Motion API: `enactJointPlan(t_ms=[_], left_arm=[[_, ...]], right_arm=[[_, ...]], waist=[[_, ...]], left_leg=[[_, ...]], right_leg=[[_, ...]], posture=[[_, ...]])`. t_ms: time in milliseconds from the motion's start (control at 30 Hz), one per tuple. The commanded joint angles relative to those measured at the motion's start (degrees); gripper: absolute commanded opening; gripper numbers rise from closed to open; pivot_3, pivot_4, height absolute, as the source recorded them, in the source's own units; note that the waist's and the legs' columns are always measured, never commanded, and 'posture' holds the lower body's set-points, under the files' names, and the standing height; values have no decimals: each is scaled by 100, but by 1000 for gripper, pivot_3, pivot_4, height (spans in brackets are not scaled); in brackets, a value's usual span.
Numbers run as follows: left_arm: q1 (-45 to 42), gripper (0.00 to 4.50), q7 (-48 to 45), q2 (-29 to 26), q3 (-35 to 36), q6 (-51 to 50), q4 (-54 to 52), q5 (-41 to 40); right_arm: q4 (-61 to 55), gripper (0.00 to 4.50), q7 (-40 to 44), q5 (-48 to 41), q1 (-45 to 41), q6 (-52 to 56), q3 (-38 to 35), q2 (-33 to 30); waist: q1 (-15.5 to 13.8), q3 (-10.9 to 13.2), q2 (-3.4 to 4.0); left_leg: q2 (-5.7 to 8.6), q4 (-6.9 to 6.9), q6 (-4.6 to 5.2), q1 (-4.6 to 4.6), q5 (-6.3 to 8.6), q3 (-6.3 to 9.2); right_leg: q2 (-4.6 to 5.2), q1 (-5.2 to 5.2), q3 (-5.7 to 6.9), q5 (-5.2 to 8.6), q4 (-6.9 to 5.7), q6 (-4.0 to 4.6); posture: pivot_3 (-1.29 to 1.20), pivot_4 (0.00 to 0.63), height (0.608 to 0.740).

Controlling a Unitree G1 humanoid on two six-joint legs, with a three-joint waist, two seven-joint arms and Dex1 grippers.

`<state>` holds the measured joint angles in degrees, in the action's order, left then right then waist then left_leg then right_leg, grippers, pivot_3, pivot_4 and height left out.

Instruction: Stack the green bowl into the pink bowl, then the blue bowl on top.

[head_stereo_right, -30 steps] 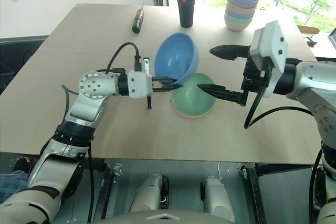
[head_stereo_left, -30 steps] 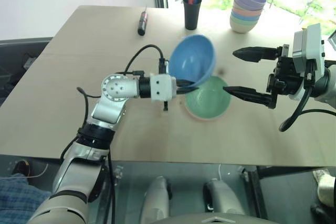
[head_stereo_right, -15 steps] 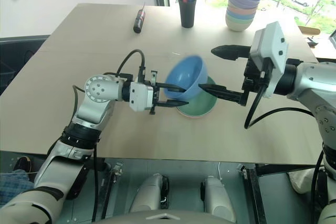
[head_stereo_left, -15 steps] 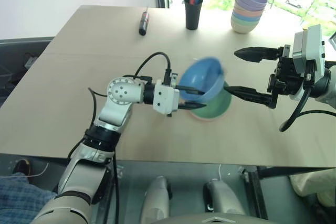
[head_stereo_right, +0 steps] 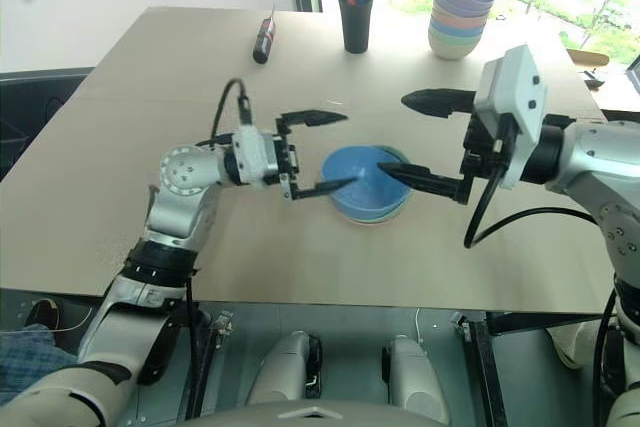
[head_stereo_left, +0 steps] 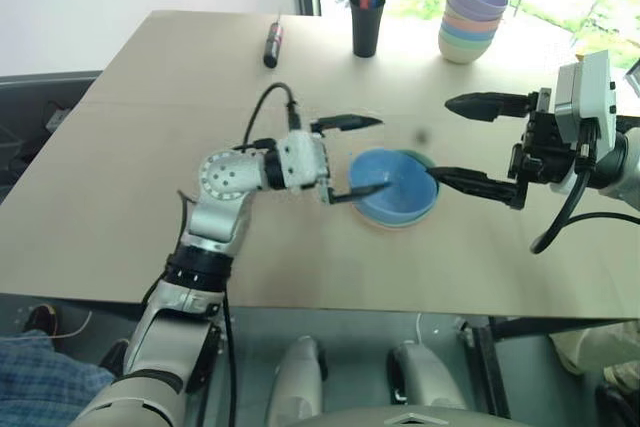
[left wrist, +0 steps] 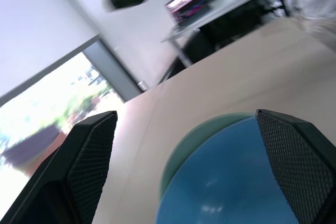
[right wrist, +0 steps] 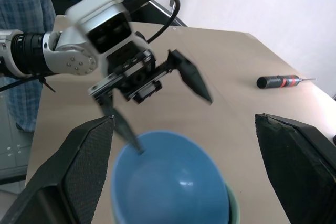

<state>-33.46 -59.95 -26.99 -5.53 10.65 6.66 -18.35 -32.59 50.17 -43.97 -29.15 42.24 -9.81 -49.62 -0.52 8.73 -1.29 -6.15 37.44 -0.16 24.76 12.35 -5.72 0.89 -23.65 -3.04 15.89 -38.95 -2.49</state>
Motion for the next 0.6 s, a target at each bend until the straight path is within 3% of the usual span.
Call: enactJointPlan(t_ms=[33,233,433,600], left_arm=[[366,4463,295,-251,428,-851,-622,-414],[1198,4463,821,-659,964,-2079,-1454,-743],[1962,4463,940,-840,1331,-2218,-1795,-757],[2344,4463,933,-796,1445,-1963,-1790,-669]], right_arm=[[-163,4500,-9,-4,415,-97,-383,-140],[-11,4500,259,183,1760,-463,-977,-144],[609,4500,802,588,3041,-1297,-1316,22],[1268,4500,1181,993,3593,-2186,-1398,162]], waist=[[-2,0,0],[-24,-1,-2],[-17,-2,-2],[-17,-2,-2]], left_leg=[[0,0,0,0,0,0],[0,0,0,-1,0,7],[1,1,0,-10,0,10],[1,1,0,-15,0,10]], right_leg=[[0,0,0,0,0,0],[2,8,8,0,3,0],[1,17,10,0,1,0],[2,21,11,1,2,0]], posture=[[0,150,740],[0,150,740],[0,150,740],[0,150,740]])
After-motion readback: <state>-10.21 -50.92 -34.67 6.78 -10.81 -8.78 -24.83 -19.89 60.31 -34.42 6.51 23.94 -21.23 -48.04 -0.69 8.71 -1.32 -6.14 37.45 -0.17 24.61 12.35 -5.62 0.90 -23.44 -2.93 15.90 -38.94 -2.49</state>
